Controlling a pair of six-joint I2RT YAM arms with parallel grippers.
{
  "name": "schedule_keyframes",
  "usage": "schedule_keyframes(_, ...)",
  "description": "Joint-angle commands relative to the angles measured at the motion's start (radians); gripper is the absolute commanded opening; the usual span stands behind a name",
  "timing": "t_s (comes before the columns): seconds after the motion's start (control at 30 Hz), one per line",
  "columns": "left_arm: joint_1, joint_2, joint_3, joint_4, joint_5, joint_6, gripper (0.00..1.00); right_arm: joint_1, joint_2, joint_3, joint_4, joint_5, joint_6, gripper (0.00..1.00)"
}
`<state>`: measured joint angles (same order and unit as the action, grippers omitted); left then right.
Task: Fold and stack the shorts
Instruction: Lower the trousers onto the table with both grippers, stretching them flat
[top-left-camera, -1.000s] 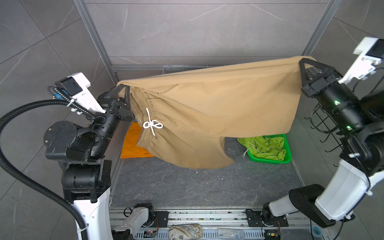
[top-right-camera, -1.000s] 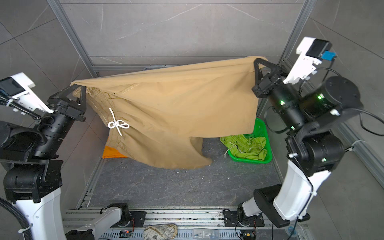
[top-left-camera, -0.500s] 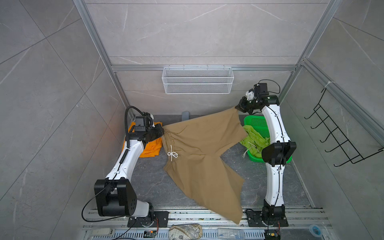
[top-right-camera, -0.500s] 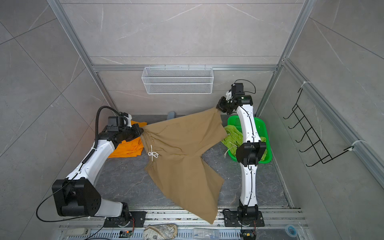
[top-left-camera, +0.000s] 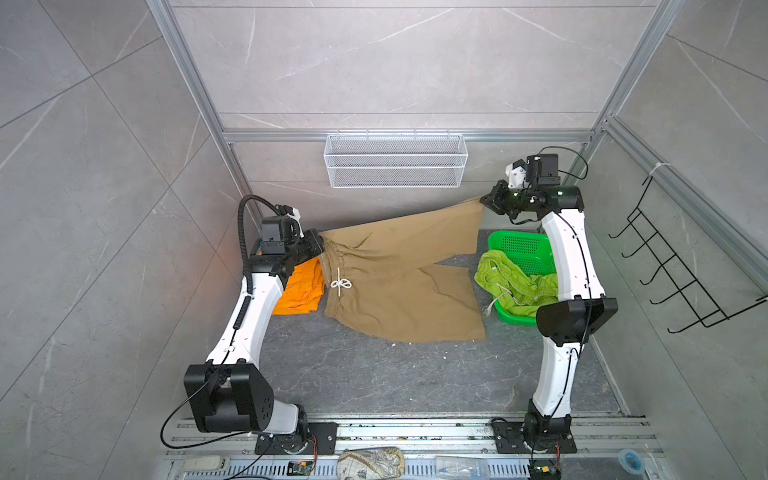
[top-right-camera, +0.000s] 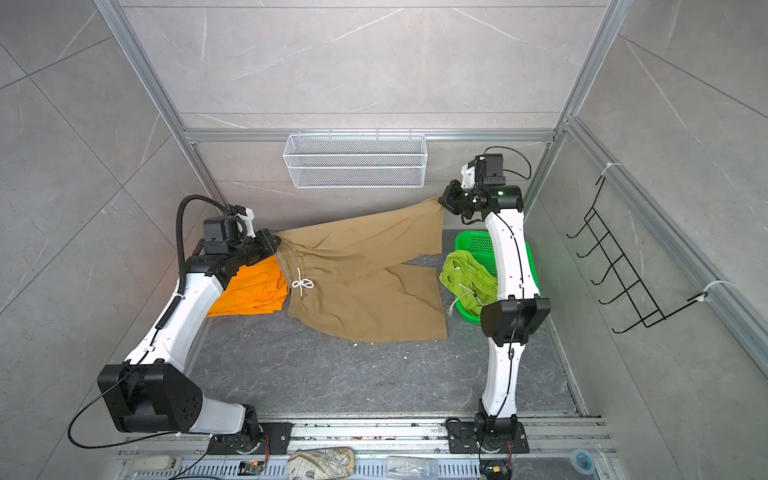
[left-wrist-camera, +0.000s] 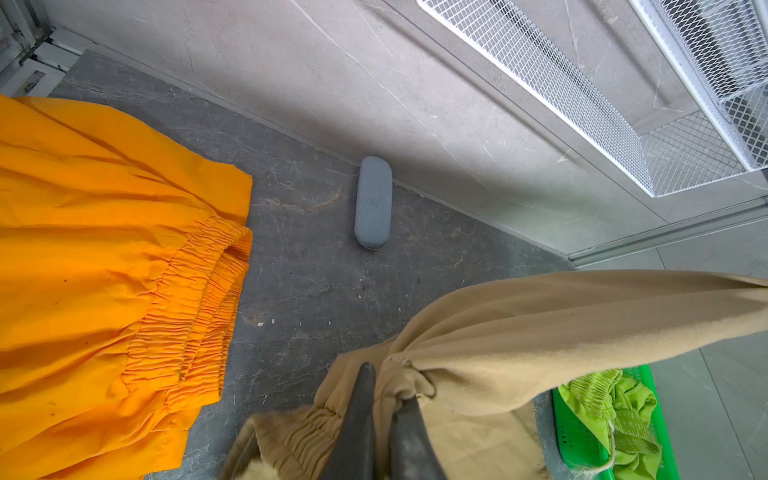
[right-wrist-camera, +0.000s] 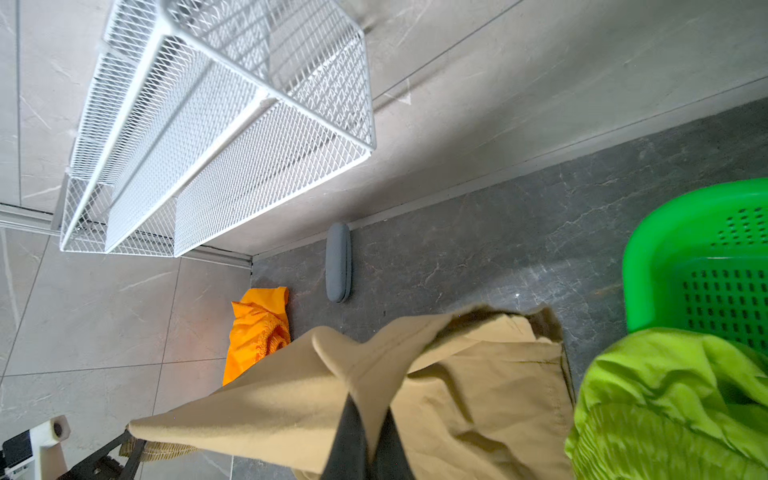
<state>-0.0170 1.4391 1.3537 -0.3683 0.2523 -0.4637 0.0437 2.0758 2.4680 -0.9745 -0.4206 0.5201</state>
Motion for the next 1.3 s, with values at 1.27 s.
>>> schedule_keyframes(1.27, 0.109, 0.245, -0.138, 0.291, 0.049, -0.074, 0.11, 0.048, 0.112, -0.009, -0.059, 0.101, -0.085, 0.0)
